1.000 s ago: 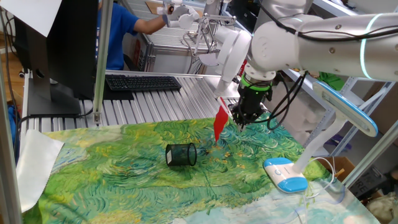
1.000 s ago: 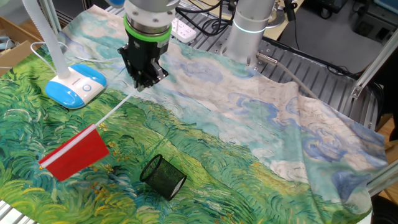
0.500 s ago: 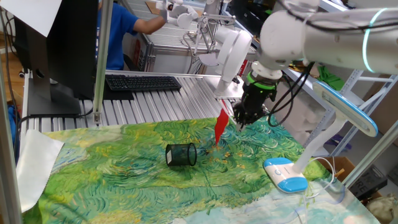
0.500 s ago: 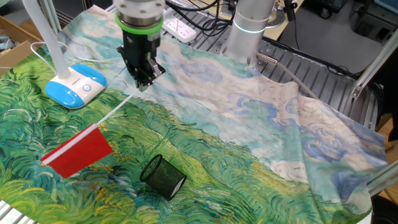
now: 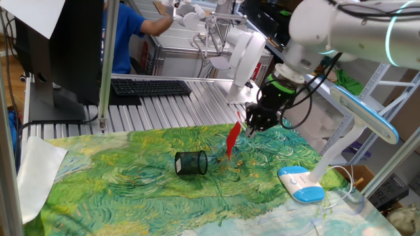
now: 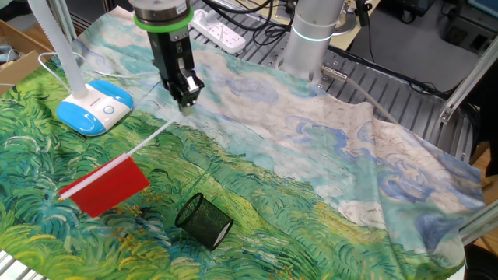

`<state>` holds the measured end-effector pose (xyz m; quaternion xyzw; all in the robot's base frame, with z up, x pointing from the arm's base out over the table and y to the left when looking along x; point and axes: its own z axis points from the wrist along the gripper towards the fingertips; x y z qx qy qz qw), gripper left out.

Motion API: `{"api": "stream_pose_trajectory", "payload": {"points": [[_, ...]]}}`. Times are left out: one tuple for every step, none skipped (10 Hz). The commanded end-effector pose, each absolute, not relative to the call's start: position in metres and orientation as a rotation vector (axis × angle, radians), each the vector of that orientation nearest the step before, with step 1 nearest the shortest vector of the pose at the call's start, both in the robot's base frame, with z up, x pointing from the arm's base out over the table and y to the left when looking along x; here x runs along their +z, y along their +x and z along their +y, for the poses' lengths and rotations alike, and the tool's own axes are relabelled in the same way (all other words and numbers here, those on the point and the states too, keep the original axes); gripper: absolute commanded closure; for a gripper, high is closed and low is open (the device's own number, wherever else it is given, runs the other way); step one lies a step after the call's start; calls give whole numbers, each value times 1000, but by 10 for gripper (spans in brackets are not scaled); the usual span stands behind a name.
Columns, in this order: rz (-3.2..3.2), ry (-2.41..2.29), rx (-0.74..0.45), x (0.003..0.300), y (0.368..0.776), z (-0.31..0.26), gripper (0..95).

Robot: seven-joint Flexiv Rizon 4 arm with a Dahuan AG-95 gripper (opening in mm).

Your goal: Wave the flag

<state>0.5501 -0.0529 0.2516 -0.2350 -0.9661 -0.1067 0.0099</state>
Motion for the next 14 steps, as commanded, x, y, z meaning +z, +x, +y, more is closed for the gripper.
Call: {"api": "stream_pose_trajectory", "payload": {"points": [[-2925, -931, -500, 254, 550, -26, 950], [-2915, -975, -511, 253, 551, -15, 950], [-2908, -1013, -520, 252, 551, -5, 950], [-2896, -1059, -533, 251, 551, 6, 950], [-2883, -1098, -552, 250, 551, 15, 950], [-2873, -1116, -563, 250, 551, 18, 950], [-2887, -1087, -535, 252, 550, 19, 950], [-2918, -1038, -468, 253, 551, 19, 950], [-2981, -924, -312, 254, 554, 16, 950], [-3008, -843, -215, 255, 555, 13, 950], [-3033, -761, -118, 256, 556, 8, 950], [-3052, -678, -32, 257, 557, 0, 950], [-3059, -636, 10, 257, 557, -5, 950], [-3074, -574, 59, 257, 558, -17, 950]]}}
